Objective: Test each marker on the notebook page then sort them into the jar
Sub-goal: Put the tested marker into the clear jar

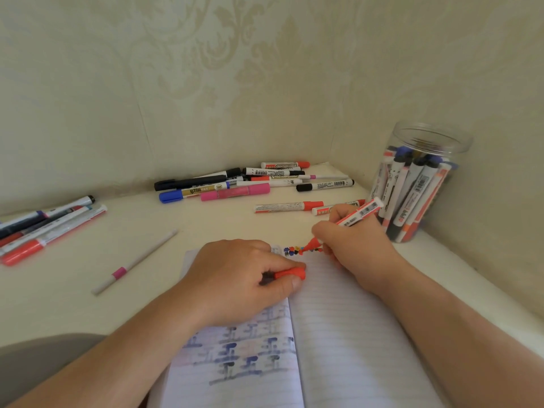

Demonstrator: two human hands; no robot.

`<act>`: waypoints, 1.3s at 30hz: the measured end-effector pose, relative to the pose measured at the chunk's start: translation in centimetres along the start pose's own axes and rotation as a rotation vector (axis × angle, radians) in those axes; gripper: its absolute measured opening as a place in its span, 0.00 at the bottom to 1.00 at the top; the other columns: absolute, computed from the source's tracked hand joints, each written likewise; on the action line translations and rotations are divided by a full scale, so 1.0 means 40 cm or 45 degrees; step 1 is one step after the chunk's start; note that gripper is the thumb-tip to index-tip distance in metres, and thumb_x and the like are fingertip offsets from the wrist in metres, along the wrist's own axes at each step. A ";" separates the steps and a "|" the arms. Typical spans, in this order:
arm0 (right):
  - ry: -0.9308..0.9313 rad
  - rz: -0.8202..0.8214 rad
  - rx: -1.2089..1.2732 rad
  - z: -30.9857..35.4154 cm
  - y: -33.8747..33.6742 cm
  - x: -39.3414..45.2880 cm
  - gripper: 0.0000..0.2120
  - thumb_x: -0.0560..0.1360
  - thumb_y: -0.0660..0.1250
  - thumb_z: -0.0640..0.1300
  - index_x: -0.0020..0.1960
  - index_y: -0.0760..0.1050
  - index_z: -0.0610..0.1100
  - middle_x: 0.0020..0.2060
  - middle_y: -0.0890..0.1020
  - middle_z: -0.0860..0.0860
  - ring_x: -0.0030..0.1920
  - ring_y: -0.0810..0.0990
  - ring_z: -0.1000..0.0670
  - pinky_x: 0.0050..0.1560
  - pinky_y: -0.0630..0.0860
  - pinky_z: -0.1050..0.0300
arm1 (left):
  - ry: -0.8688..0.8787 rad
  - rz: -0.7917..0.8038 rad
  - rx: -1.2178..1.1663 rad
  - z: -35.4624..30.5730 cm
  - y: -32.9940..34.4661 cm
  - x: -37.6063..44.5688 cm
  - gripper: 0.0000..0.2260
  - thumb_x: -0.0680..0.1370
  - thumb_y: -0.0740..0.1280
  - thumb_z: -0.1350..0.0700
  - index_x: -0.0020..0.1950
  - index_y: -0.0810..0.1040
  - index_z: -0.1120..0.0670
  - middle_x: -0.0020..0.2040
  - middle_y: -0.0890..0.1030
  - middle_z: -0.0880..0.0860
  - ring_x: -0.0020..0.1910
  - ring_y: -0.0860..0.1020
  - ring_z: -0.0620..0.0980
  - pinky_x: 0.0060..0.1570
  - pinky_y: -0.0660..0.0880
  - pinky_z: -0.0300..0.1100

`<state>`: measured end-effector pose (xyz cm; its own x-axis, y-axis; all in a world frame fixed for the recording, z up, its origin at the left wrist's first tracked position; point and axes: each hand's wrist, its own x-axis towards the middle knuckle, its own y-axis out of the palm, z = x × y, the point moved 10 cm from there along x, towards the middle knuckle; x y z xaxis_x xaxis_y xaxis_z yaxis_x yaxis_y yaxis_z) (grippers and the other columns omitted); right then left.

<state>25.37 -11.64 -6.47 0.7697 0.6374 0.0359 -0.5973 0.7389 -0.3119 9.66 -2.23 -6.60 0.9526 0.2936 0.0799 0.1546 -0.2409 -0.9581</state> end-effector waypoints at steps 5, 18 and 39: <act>0.001 0.293 0.598 0.020 0.008 -0.003 0.09 0.72 0.77 0.38 0.42 0.77 0.46 0.27 0.71 0.48 0.25 0.62 0.51 0.27 0.52 0.58 | -0.150 -0.240 -0.438 0.087 -0.023 0.009 0.16 0.83 0.56 0.36 0.58 0.79 0.41 0.49 0.83 0.40 0.50 0.79 0.41 0.51 0.78 0.51; 0.015 0.528 0.619 0.015 0.032 -0.005 0.18 0.72 0.60 0.46 0.49 0.86 0.42 0.35 0.80 0.40 0.33 0.68 0.46 0.35 0.59 0.50 | -0.148 -0.218 -0.347 0.071 -0.027 0.009 0.14 0.84 0.57 0.41 0.61 0.78 0.42 0.50 0.81 0.40 0.49 0.77 0.40 0.51 0.77 0.50; -0.181 0.400 -0.040 0.056 0.049 -0.047 0.11 0.84 0.65 0.49 0.50 0.79 0.43 0.35 0.86 0.47 0.32 0.72 0.47 0.35 0.72 0.55 | -0.100 -0.355 -0.530 0.079 -0.057 0.000 0.09 0.84 0.57 0.43 0.52 0.75 0.43 0.41 0.80 0.43 0.42 0.77 0.42 0.44 0.77 0.49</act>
<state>22.26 -10.88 -5.02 0.5090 0.8583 0.0649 -0.7912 0.4962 -0.3575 8.49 1.25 -5.30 0.8400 0.4643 0.2806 0.5068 -0.4872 -0.7112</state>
